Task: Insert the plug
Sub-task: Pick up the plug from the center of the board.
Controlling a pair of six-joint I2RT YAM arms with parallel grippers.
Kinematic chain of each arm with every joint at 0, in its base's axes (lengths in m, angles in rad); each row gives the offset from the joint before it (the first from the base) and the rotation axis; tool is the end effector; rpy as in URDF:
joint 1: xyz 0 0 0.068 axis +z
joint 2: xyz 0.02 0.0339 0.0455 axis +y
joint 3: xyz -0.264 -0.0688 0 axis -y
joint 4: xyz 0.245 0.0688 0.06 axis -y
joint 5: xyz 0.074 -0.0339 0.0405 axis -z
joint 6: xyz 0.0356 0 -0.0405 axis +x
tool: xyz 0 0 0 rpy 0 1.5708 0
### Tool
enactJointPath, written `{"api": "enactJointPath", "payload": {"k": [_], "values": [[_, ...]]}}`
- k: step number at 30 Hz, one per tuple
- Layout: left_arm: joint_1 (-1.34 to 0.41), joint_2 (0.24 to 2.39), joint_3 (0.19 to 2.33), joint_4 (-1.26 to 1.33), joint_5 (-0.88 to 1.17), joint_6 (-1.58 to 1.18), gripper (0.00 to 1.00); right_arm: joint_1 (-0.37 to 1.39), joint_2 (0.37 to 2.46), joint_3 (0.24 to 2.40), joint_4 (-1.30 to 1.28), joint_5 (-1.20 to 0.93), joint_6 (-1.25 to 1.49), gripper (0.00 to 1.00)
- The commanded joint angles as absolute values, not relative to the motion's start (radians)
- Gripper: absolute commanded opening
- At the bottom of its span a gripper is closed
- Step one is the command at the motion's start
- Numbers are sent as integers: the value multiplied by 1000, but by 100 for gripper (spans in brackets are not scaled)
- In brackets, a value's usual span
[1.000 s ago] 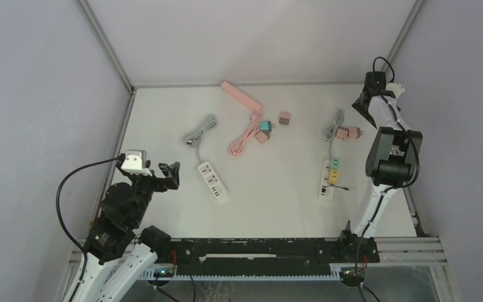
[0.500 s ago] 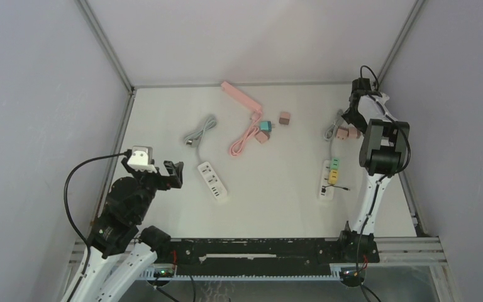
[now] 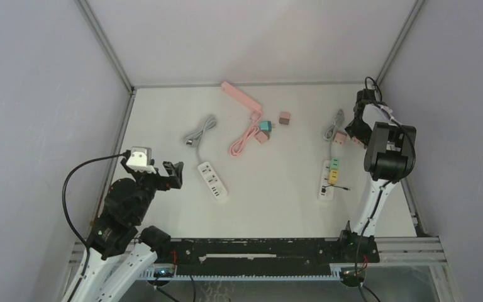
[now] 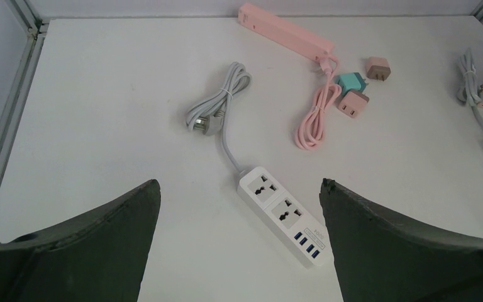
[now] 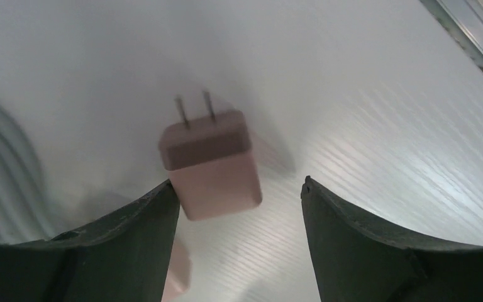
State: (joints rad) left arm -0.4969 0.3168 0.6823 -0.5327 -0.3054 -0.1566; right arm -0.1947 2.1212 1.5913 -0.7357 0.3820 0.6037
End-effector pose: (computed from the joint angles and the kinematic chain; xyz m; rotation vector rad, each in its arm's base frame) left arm 0.0780 -0.0301 0.3214 0.0707 1.7336 -0.2161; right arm 0.4212 -0.0966 0.1644 1.1383 2.4891 -0.4325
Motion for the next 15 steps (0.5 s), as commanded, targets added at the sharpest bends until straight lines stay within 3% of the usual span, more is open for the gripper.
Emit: {"api": "enactJointPath", "payload": {"k": [1,15], "values": [[-491,305,670,-487,-281,-140,100,-233,2001,1492,-701,368,580,77],[-491,318,669,-487,-285,-140,100,-273,2010,1438,-513,168,227,84]]}}
